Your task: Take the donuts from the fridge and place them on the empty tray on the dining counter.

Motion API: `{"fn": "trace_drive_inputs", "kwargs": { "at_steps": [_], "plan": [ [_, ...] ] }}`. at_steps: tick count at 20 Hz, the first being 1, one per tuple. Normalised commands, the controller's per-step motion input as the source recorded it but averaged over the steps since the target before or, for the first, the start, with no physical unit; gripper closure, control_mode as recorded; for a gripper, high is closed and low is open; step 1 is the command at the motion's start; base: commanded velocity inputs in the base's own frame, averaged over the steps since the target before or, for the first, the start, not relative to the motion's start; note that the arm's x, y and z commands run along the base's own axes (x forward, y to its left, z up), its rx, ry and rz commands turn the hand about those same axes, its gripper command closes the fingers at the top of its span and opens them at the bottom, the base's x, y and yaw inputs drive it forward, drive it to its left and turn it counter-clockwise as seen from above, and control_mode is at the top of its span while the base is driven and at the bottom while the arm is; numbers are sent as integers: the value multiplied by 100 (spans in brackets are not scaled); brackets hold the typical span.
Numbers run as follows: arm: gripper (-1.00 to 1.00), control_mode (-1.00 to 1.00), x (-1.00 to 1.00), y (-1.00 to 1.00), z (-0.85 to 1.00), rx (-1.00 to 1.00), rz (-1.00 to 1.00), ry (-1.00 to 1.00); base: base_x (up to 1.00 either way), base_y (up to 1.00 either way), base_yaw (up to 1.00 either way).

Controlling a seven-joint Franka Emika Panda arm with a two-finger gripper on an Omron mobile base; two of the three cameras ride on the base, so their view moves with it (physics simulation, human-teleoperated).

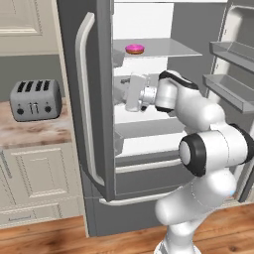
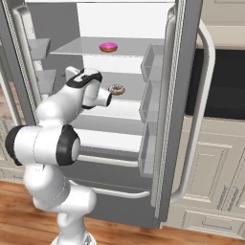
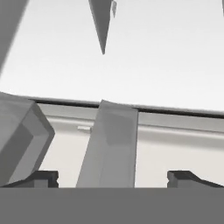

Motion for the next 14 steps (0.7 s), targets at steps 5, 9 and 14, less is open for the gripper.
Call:
{"fn": "trace_drive_inputs", "kwargs": {
  "at_steps": [5,9,14],
  "plan": [
    [-100,-100,31,42,-2,0,12,4,0,0,0],
    [-100,-100,-3,72,-2,0,17,1,0,0,0],
    [-100,-100,-42,100,-4,0,16,0,0,0,0]
  ]
}}
